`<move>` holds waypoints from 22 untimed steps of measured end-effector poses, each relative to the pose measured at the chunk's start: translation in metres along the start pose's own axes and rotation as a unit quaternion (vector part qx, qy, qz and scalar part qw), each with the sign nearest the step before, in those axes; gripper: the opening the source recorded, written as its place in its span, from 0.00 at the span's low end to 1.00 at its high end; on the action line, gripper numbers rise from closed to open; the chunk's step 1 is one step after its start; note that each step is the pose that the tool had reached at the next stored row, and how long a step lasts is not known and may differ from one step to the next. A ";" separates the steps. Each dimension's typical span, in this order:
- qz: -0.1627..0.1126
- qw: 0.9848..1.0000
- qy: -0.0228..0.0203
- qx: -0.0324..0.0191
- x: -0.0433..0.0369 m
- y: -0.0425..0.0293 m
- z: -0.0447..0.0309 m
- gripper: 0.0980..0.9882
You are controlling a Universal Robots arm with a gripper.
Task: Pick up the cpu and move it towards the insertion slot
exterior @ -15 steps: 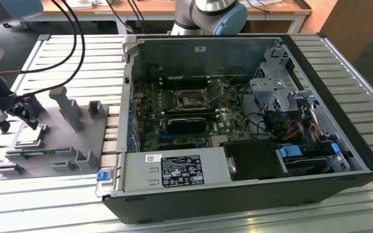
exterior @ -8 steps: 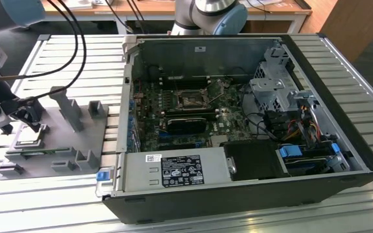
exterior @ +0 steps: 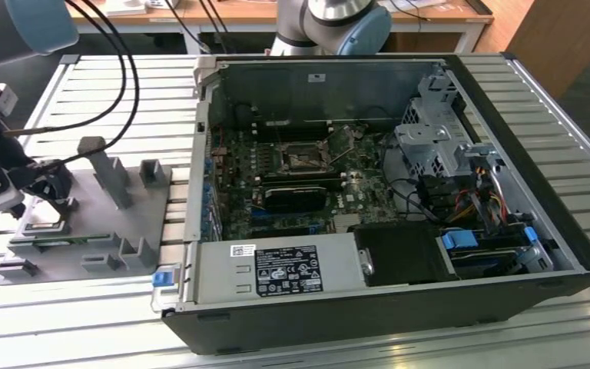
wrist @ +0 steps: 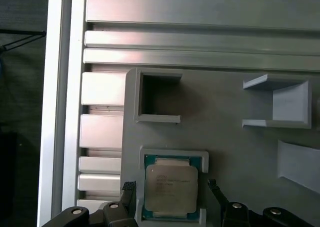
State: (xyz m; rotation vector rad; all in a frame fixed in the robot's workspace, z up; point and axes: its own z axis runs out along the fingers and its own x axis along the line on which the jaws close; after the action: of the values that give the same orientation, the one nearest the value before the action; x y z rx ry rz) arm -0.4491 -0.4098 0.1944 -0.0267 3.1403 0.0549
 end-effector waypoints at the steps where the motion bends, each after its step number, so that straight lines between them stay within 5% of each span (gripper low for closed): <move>1: 0.000 1.000 0.000 0.000 0.0000 0.0000 0.0014 0.63; 22: 0.000 1.000 0.000 -0.002 -0.0001 0.0011 0.0116 0.63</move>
State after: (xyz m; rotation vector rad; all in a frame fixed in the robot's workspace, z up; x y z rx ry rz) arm -0.4490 -0.4082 0.1828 -0.0267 3.1402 0.0618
